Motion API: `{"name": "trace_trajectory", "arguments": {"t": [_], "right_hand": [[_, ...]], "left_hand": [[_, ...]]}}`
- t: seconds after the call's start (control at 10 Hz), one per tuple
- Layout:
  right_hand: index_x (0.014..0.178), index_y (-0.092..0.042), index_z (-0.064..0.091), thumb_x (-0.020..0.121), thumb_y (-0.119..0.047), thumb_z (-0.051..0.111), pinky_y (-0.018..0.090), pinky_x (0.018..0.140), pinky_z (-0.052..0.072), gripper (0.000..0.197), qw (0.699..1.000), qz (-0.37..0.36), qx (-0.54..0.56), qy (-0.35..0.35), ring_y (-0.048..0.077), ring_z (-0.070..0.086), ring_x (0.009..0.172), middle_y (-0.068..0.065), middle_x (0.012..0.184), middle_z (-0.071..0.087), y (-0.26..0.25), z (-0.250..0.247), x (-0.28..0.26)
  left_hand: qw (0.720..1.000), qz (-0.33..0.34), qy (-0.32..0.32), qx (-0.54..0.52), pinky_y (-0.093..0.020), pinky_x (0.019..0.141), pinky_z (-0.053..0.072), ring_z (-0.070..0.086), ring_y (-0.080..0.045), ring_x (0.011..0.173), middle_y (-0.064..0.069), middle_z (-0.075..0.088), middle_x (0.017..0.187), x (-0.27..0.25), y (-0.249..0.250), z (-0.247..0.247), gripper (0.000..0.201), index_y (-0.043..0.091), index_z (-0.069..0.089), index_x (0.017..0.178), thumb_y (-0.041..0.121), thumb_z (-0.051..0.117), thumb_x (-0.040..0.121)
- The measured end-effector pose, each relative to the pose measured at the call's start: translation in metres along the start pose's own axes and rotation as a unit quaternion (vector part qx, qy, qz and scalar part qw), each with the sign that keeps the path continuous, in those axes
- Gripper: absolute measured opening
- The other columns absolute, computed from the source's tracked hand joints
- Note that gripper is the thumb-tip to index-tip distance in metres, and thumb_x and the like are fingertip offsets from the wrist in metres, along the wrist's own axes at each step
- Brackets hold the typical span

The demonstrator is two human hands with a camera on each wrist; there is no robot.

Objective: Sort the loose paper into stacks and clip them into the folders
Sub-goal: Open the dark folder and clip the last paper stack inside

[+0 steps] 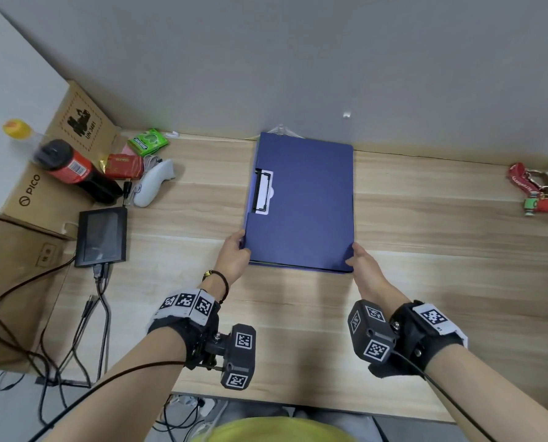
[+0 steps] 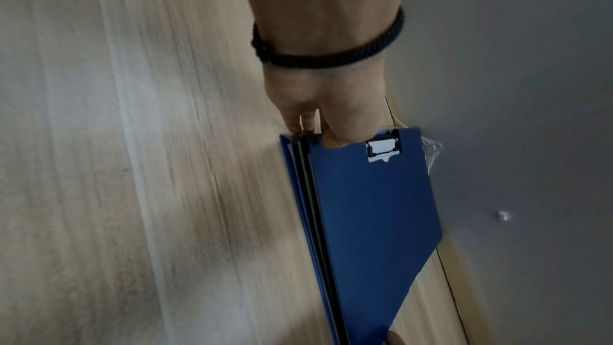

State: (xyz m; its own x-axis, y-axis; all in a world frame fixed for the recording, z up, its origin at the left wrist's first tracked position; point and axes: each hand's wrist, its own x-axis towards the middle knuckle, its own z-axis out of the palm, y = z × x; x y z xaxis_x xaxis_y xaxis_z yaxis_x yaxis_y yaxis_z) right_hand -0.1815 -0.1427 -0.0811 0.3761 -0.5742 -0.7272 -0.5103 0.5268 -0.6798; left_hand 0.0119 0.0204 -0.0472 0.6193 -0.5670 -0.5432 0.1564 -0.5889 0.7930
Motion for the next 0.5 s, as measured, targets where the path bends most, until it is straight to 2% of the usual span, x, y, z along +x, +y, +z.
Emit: {"name": "trace_trajectory", "arguments": {"t": [0.1, 0.2, 0.3, 0.4, 0.5], "right_hand": [[0.151, -0.016, 0.023, 0.09, 0.004, 0.032, 0.033, 0.113, 0.023, 0.065, 1.0, 0.012, -0.005, 0.008, 0.02, 0.03, 0.14, -0.003, 0.15, 0.035, 0.0, -0.001, 0.002], [0.151, -0.018, 0.022, 0.091, -0.001, 0.036, 0.036, 0.117, 0.021, 0.064, 1.0, 0.018, 0.0, -0.009, 0.019, 0.031, 0.14, -0.004, 0.152, 0.034, -0.001, -0.002, 0.002], [0.151, -0.023, 0.024, 0.093, -0.015, 0.043, 0.037, 0.119, 0.017, 0.061, 0.999, 0.017, 0.026, -0.025, 0.016, 0.028, 0.142, -0.007, 0.155, 0.03, -0.003, -0.005, 0.004], [0.151, -0.022, 0.022, 0.099, -0.02, 0.041, 0.032, 0.116, 0.012, 0.055, 0.999, 0.005, 0.044, -0.008, 0.012, 0.017, 0.146, -0.011, 0.154, 0.025, -0.019, -0.006, -0.019], [0.145, -0.021, 0.035, 0.1, -0.018, 0.041, 0.031, 0.111, 0.022, 0.046, 0.998, -0.015, 0.063, -0.021, 0.015, 0.028, 0.142, -0.007, 0.147, 0.039, -0.024, -0.014, -0.041]], "left_hand": [[1.0, -0.02, 0.002, 0.009, -0.027, 0.092, 0.04, 0.053, -0.02, 0.102, -0.003, 0.057, 0.111, 0.003, -0.004, -0.001, 0.053, 0.006, 0.052, 0.127, -0.016, 0.03, 0.085], [0.999, -0.028, -0.02, 0.032, -0.028, 0.091, 0.041, 0.053, -0.022, 0.104, -0.002, 0.056, 0.113, 0.003, 0.0, -0.004, 0.052, 0.006, 0.049, 0.132, -0.014, 0.032, 0.087], [0.997, -0.038, -0.038, 0.056, -0.026, 0.091, 0.038, 0.051, -0.021, 0.11, 0.0, 0.052, 0.118, 0.003, 0.005, -0.013, 0.046, 0.008, 0.045, 0.136, -0.005, 0.036, 0.093], [0.997, -0.054, -0.024, 0.047, -0.029, 0.097, 0.037, 0.048, -0.023, 0.123, -0.004, 0.051, 0.13, 0.002, -0.001, -0.025, 0.042, 0.009, 0.044, 0.138, 0.005, 0.041, 0.096], [0.995, -0.096, -0.019, -0.013, -0.026, 0.072, 0.046, 0.055, -0.023, 0.084, -0.008, 0.056, 0.095, 0.0, -0.013, -0.039, 0.03, 0.006, 0.05, 0.126, 0.005, 0.043, 0.097]]}}
